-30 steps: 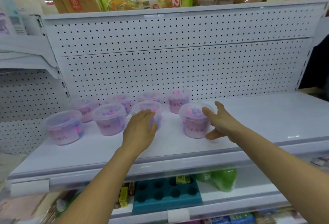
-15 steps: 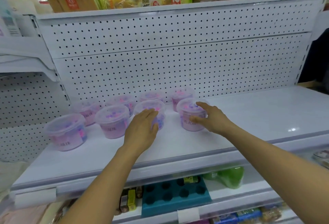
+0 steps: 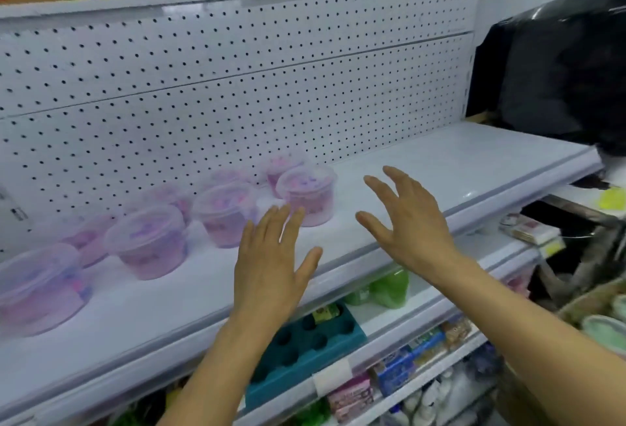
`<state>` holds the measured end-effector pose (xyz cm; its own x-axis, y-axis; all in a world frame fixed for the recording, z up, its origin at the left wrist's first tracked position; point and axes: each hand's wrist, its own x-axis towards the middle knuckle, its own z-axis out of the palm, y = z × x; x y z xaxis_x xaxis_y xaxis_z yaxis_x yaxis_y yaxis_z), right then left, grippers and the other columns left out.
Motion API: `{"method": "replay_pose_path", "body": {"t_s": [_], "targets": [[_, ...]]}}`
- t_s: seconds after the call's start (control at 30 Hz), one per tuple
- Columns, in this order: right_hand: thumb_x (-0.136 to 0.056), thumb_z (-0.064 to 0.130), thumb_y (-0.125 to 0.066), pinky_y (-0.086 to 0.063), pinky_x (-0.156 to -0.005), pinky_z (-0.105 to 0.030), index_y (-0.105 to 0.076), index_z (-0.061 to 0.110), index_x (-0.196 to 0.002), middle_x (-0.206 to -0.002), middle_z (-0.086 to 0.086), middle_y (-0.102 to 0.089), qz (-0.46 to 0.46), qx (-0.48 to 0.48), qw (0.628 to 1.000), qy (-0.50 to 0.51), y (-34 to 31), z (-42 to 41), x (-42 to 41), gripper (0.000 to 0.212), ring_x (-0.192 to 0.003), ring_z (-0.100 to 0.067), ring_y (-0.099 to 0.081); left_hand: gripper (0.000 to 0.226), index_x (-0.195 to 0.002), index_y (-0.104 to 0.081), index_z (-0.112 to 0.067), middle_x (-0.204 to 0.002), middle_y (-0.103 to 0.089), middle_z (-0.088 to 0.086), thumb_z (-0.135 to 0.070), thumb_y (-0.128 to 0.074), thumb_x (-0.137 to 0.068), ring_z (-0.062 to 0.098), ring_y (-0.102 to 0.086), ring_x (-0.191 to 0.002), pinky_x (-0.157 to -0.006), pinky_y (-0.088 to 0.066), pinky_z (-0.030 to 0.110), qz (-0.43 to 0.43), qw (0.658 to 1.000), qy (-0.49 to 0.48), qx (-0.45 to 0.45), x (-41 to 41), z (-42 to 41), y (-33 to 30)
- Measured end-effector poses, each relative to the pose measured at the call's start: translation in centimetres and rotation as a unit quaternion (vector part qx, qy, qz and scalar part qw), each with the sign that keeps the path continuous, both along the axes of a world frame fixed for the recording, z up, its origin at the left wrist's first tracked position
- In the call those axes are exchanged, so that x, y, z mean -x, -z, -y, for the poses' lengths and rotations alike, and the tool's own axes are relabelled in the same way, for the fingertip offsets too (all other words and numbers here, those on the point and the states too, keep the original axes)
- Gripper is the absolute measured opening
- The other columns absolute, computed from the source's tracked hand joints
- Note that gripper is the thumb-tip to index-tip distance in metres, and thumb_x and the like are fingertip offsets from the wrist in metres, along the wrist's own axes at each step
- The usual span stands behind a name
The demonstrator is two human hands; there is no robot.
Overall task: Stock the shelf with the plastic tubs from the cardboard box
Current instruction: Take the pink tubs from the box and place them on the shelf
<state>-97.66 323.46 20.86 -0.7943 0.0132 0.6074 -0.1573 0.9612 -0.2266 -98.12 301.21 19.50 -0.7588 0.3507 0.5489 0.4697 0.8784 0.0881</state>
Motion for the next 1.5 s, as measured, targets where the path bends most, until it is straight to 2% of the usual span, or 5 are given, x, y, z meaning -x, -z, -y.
{"method": "replay_pose_path", "body": {"t_s": [0.17,0.37,0.73,1.07,1.5], "targets": [[-0.091,0.048,-0.044,-0.047,-0.091,-0.044,-0.052,0.017,-0.133,-0.138,-0.013,-0.050,-0.003,0.006,0.999,0.054,3.6,-7.7,-7.1,0.052,-0.117,-0.034,-0.053,0.058,-0.140,-0.042,-0.024,-0.140,-0.049,-0.002,-0.057,-0.037,-0.093,0.017,-0.045,-0.124,-0.106,-0.031,0.031,0.043,0.992,0.114,-0.042,-3.2,-8.8,2.3],[-0.091,0.043,-0.045,-0.051,-0.085,-0.045,-0.053,0.016,-0.130,-0.132,-0.010,-0.052,0.076,0.023,0.987,0.138,9.7,-22.4,-15.5,0.048,-0.114,-0.032,-0.054,0.060,-0.136,-0.046,-0.021,-0.128,-0.056,0.000,-0.058,-0.034,-0.091,0.023,-0.054,-0.114,-0.090,-0.044,0.036,0.128,0.968,0.214,-0.014,-6.8,-24.4,7.7],[-0.086,0.027,-0.063,-0.047,-0.089,-0.041,-0.048,0.022,-0.135,-0.125,-0.008,-0.052,0.332,0.174,0.885,0.278,24.1,-49.0,-29.0,0.052,-0.113,-0.031,-0.053,0.052,-0.137,-0.046,-0.022,-0.135,-0.051,-0.002,-0.042,-0.056,-0.090,0.016,-0.046,-0.125,-0.102,-0.037,0.029,0.409,0.867,0.285,0.015,-13.2,-49.7,22.2],[-0.079,0.044,-0.066,-0.044,-0.095,-0.038,-0.023,0.032,-0.147,-0.132,-0.007,-0.042,0.493,0.217,0.799,0.267,35.4,-55.6,-27.2,0.081,-0.122,-0.030,-0.046,0.052,-0.140,-0.041,-0.023,-0.139,-0.048,0.001,-0.038,-0.052,-0.092,0.018,-0.044,-0.127,-0.104,-0.038,0.033,0.476,0.815,0.309,0.116,-10.4,-62.0,33.5],[-0.056,0.062,-0.077,-0.031,-0.108,-0.039,-0.011,0.018,-0.149,-0.145,-0.008,-0.035,0.571,0.165,0.773,0.222,46.1,-60.4,-21.3,0.122,-0.129,-0.030,-0.039,0.047,-0.141,-0.040,-0.011,-0.142,-0.044,0.016,-0.019,-0.045,-0.095,0.031,-0.045,-0.128,-0.107,-0.036,0.037,0.490,0.763,0.330,0.261,-4.3,-78.9,47.6]]}}
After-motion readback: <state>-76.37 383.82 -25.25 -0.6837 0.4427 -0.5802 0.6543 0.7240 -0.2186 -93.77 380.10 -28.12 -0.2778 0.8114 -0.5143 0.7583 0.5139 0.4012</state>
